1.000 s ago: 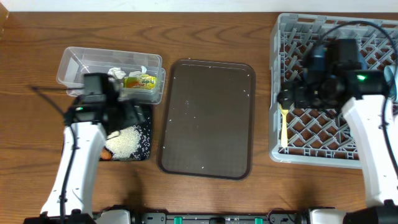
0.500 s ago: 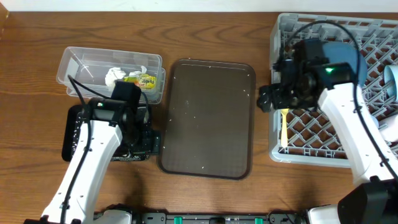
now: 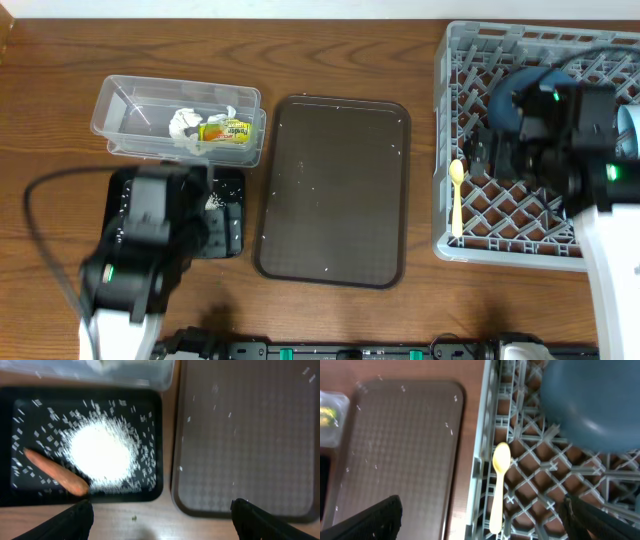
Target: Sort waste into correct bins and load items into the dishwasher rack
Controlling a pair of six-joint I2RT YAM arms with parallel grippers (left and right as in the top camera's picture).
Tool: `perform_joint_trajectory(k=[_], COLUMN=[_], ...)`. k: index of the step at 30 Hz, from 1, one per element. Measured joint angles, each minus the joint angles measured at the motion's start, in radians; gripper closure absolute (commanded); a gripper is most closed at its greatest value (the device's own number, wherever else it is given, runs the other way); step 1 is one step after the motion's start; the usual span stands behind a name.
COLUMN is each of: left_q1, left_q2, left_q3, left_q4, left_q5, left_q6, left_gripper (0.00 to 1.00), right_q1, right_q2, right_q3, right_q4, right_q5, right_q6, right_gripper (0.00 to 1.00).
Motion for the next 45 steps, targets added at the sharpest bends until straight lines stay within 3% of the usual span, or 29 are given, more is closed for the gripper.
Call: perform_joint_trajectory(k=[3, 5, 7, 14, 28, 45], left_q1=[0.0, 0.0, 0.0, 0.0, 0.0, 0.0], left_q2=[-0.124, -0.198, -0.248, -0.267, -0.267, -0.267], left_q3=[-0.039, -0.055, -0.063, -0.071, -0.071, -0.071], left_q4=[0.028, 0.035, 0.047, 0.118, 0.116, 0.116], left_q5=[-0.016, -0.044, -0.069, -0.107, -0.111, -0.111], left_q6=[-0.012, -0.031, -0.048, -0.071, -0.071, -0.071], left_gripper=[0.11, 0.04, 0.04, 0.03, 0.02, 0.02], right_q1=[0.0, 0.0, 0.0, 0.0, 0.0, 0.0], right_q2=[-0.154, -0.26, -0.358, -0.575, -0.592, -0.594], right_q3=[-0.133, -0.216, -0.282, -0.403, -0.413, -0.415], right_q4=[0.087, 0.111, 0.121, 0.112, -0.059, -0.08], right_q5=[0.018, 0.053, 0.101, 0.19, 0.209, 0.212], right_q6=[0.005, 0.019, 0.039, 0.074, 0.082, 0.082], right_gripper=[0.01, 0.01, 0.01, 0.01, 0.01, 0.01])
